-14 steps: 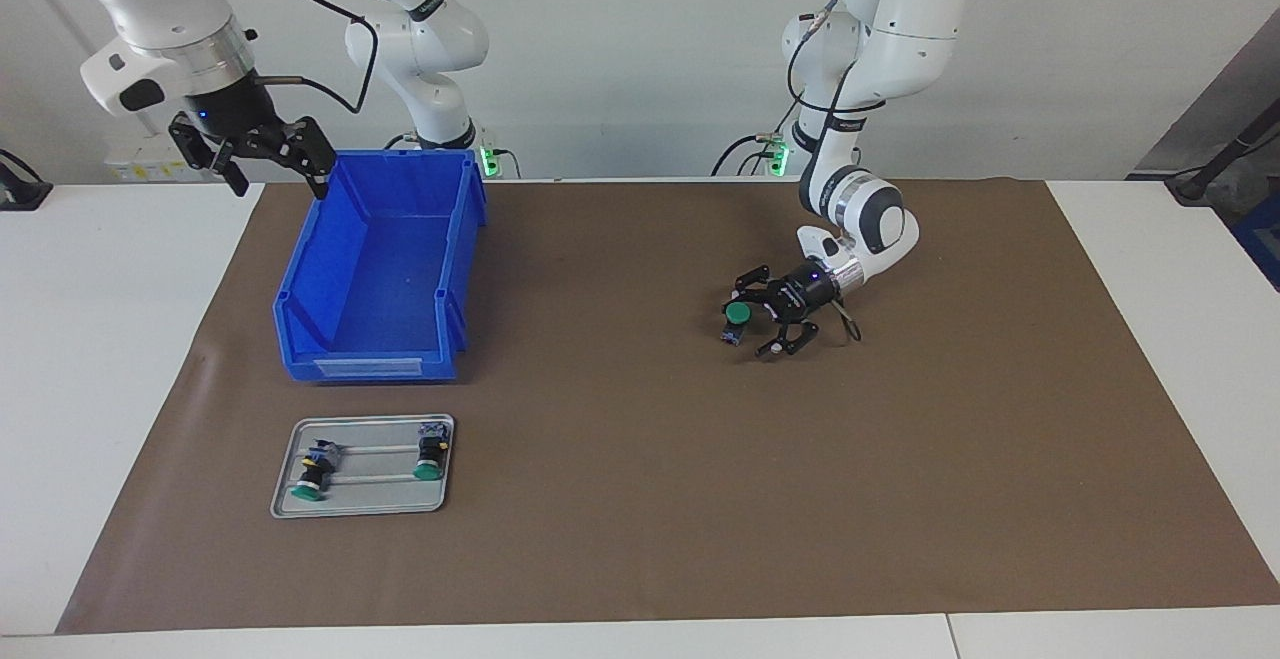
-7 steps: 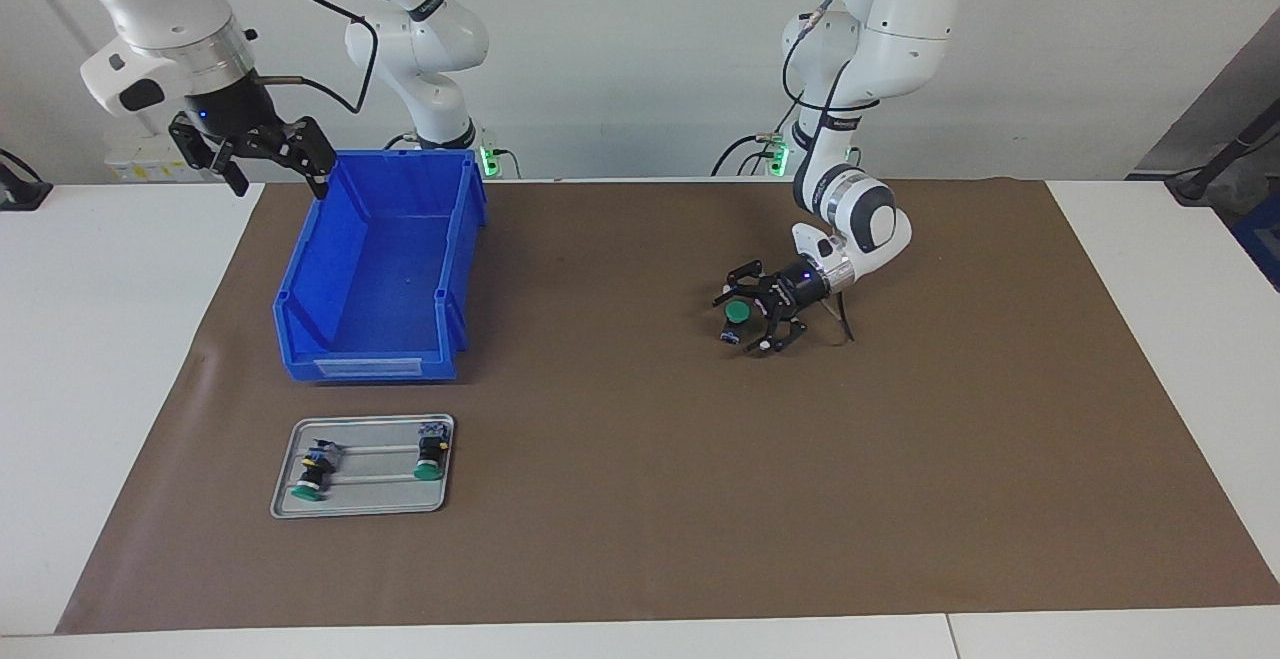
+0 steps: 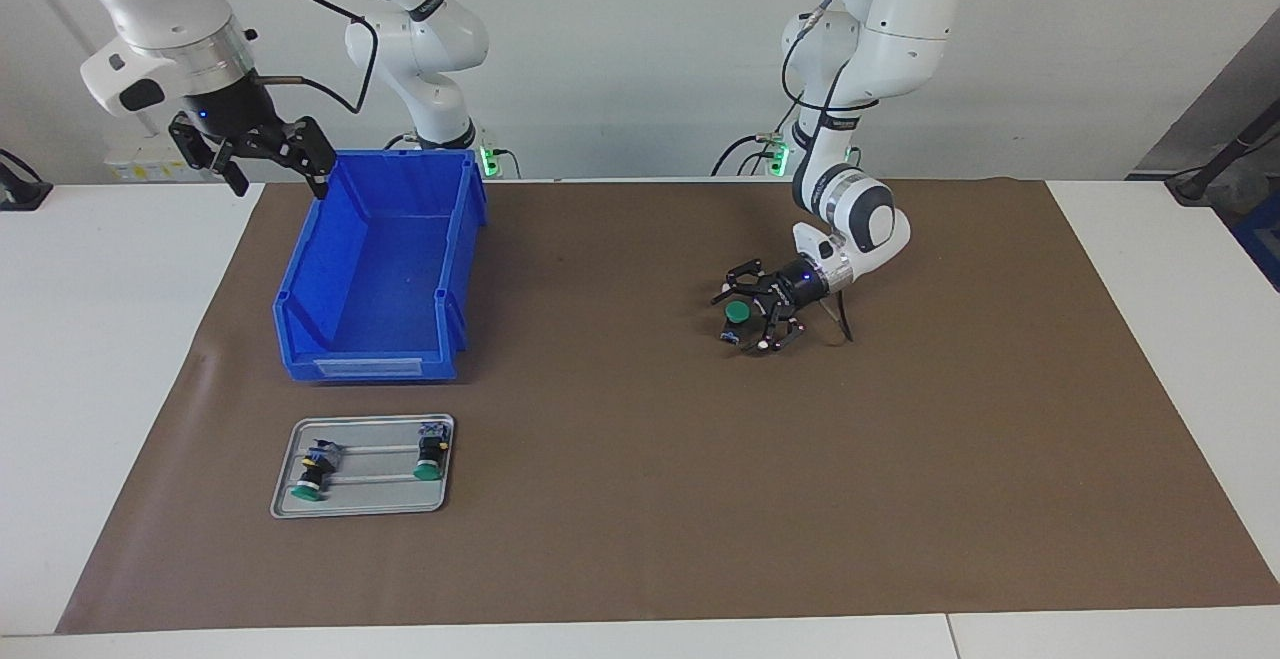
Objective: Place and press button with both arms
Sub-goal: 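Lower the button onto the table and open the left gripper, then raise the left gripper up and away from the button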
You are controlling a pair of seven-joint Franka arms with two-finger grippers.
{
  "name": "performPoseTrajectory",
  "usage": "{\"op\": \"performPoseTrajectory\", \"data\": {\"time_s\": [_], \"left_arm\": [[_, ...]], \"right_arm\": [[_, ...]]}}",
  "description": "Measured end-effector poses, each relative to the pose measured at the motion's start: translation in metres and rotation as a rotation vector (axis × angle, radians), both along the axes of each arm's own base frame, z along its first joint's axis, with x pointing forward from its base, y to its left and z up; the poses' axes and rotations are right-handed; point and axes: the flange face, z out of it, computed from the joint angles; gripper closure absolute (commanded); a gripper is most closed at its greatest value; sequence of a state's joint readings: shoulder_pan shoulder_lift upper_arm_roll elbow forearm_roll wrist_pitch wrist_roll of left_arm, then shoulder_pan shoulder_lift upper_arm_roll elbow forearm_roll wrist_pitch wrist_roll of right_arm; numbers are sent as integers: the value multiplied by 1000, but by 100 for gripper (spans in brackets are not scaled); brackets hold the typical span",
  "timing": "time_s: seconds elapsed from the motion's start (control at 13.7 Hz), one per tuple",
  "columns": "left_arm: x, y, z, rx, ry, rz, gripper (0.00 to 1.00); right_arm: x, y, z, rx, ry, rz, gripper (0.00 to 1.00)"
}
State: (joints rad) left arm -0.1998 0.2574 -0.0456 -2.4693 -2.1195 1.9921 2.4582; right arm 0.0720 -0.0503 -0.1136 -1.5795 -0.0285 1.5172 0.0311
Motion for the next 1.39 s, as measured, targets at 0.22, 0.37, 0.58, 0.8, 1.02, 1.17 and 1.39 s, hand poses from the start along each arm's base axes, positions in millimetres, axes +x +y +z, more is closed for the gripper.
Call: {"op": "performPoseTrajectory", "data": {"time_s": [0.22, 0.37, 0.58, 0.8, 1.02, 1.17, 1.39], "left_arm": [[3, 0, 7, -23, 31, 10, 1], [6, 0, 15, -44, 51, 18, 1], [12, 2, 29, -72, 76, 33, 1], [23, 14, 48, 38, 111, 98, 1], [36, 16, 95, 156, 134, 116, 1], [42, 20, 112, 185, 145, 104, 1], [52, 26, 129, 237, 199, 93, 1]], "right_arm": [[0, 0, 0, 0, 0, 0, 0], [0, 0, 0, 0, 0, 0, 0], [0, 0, 0, 0, 0, 0, 0], [0, 0, 0, 0, 0, 0, 0], [0, 0, 0, 0, 0, 0, 0], [0, 0, 0, 0, 0, 0, 0], [0, 0, 0, 0, 0, 0, 0]]}}
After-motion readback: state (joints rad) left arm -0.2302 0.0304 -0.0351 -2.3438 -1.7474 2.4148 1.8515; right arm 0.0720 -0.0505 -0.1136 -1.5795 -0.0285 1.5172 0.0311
